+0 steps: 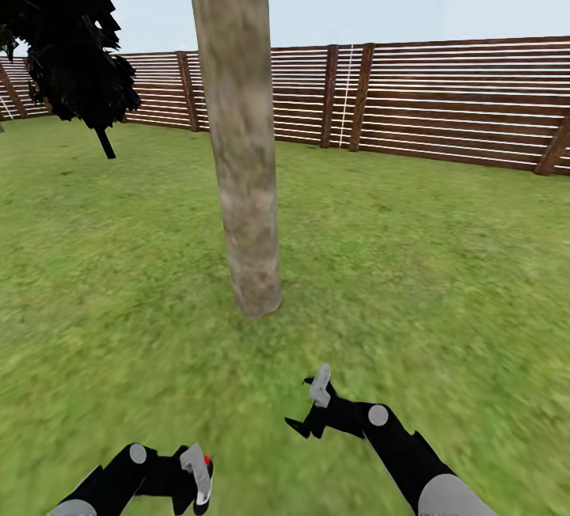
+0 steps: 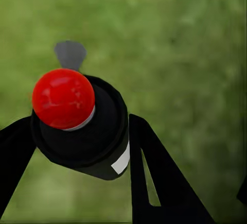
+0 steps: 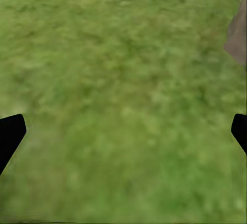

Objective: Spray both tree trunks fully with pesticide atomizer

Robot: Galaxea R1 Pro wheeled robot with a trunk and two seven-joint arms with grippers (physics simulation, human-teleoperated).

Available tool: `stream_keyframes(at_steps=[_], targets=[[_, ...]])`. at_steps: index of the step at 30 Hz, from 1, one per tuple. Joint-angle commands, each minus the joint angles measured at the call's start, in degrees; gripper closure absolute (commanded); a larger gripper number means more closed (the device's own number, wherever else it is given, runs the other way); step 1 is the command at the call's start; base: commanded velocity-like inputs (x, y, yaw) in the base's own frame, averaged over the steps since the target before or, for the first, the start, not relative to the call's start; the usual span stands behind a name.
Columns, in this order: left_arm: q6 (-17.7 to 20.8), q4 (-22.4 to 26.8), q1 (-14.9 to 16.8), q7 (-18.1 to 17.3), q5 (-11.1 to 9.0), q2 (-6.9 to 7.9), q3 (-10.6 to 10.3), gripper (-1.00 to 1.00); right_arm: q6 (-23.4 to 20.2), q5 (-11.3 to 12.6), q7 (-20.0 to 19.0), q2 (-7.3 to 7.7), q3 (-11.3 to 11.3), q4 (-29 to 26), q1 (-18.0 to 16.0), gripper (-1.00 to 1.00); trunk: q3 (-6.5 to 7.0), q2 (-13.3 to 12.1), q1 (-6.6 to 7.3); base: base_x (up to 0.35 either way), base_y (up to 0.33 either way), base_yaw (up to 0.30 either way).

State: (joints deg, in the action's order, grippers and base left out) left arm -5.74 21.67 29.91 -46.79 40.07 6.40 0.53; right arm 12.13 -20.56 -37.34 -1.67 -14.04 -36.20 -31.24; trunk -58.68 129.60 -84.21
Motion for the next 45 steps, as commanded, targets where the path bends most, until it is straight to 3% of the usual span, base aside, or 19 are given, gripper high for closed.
stream_keyframes(at_steps=[1,4,8,10,11,14,15,16,19,24,27,29,34,36,38,40,45], targets=[[0.15,0.02,0.03,-0.70,0.41,-0.04,-0.04,1.00,0.04,-0.03,-1.19,0.00,-0.01,-0.01,-0.03,-1.00,0.00,0.00,0.00,0.000,0.000,0.000],[0.50,0.06,0.13,-4.30,3.88,-0.22,-0.55,1.00,-0.47,-0.15,-4.96,-0.36,-0.25,-0.09,-0.26,-1.00,0.00,0.00,0.00,0.000,0.000,0.000],[0.47,0.12,0.15,-4.91,6.17,-1.20,-0.71,1.00,-5.29,-0.26,-12.77,-0.85,-0.40,-2.44,-1.57,-1.00,0.00,0.00,0.00,0.000,0.000,0.000],[0.50,0.13,0.15,-4.96,7.79,-1.88,-0.77,1.00,-5.89,-0.32,-14.18,-0.87,-0.52,-3.66,-1.67,-1.00,0.00,0.00,0.00,0.000,0.000,0.000],[0.53,0.13,0.15,-4.97,8.28,-2.03,-0.78,1.00,-6.02,-0.34,-14.43,-0.87,-1.18,-3.90,-1.68,-1.00,0.00,0.00,0.00,0.000,0.000,0.000],[0.95,0.11,0.30,-4.98,8.72,-2.16,-0.79,1.00,-6.14,-0.33,-14.65,-0.88,-6.11,-4.19,-1.71,-1.00,0.00,0.00,0.00,0.000,0.000,0.000],[1.00,0.09,0.37,-4.98,8.75,-2.19,-0.79,1.00,-6.14,-0.31,-14.67,-0.88,-6.60,-4.22,-1.70,-1.00,0.00,0.00,0.00,0.000,0.000,0.000],[1.04,0.07,0.44,-4.98,8.81,-2.20,-0.79,1.00,-6.15,-0.29,-14.68,-0.88,-7.04,-4.23,-1.71,1.00,0.00,0.00,0.00,0.000,0.000,0.000],[1.06,0.08,0.49,-5.41,8.81,-2.18,-0.79,1.00,-6.16,-0.27,-14.69,-0.88,-7.44,-4.23,-1.72,1.00,0.00,0.00,0.00,0.000,0.000,0.000],[0.63,1.18,0.75,-9.09,8.75,-2.12,-0.79,1.00,-6.16,-0.32,-14.69,-0.88,-7.51,-4.28,-1.72,1.00,0.00,0.00,0.00,0.000,0.000,0.000],[0.62,4.74,0.84,-14.86,8.71,-2.13,-0.74,1.00,-6.16,-0.35,-14.69,-0.87,-7.54,-4.26,-1.72,1.00,0.00,0.00,0.00,0.000,0.000,0.000],[0.90,6.85,0.87,-16.31,8.65,-2.23,-0.71,1.00,-6.24,-0.41,-14.69,-0.87,-7.63,-4.24,-1.72,1.00,0.00,0.00,0.00,0.000,0.000,0.000],[1.60,8.59,3.81,-22.22,8.98,-4.17,-0.76,1.00,-9.84,-0.44,-14.83,-0.88,-8.32,-4.31,-2.63,1.00,0.00,0.00,0.00,0.000,0.000,0.000],[3.78,8.68,4.48,-22.89,9.09,-4.76,-0.84,1.00,-10.88,-0.44,-14.80,-0.88,-10.28,-4.32,-3.32,1.00,0.00,0.00,0.00,0.000,0.000,0.000],[5.36,8.73,5.51,-23.16,10.95,-5.18,-1.82,1.00,-13.74,-0.38,-14.85,-0.88,-11.55,-4.51,-4.12,1.00,0.00,0.00,0.00,0.000,0.000,0.000],[5.81,8.74,5.94,-23.22,12.27,-5.70,-2.33,1.00,-14.68,-0.36,-14.86,-0.88,-11.82,-5.35,-4.31,1.00,0.00,0.00,0.00,0.000,0.000,0.000],[8.07,8.74,6.72,-23.24,12.65,-6.04,-2.54,1.00,-15.16,-0.41,-16.22,-1.06,-11.93,-5.71,-4.43,1.00,0.00,0.00,0.00,0.000,0.000,0.000]])
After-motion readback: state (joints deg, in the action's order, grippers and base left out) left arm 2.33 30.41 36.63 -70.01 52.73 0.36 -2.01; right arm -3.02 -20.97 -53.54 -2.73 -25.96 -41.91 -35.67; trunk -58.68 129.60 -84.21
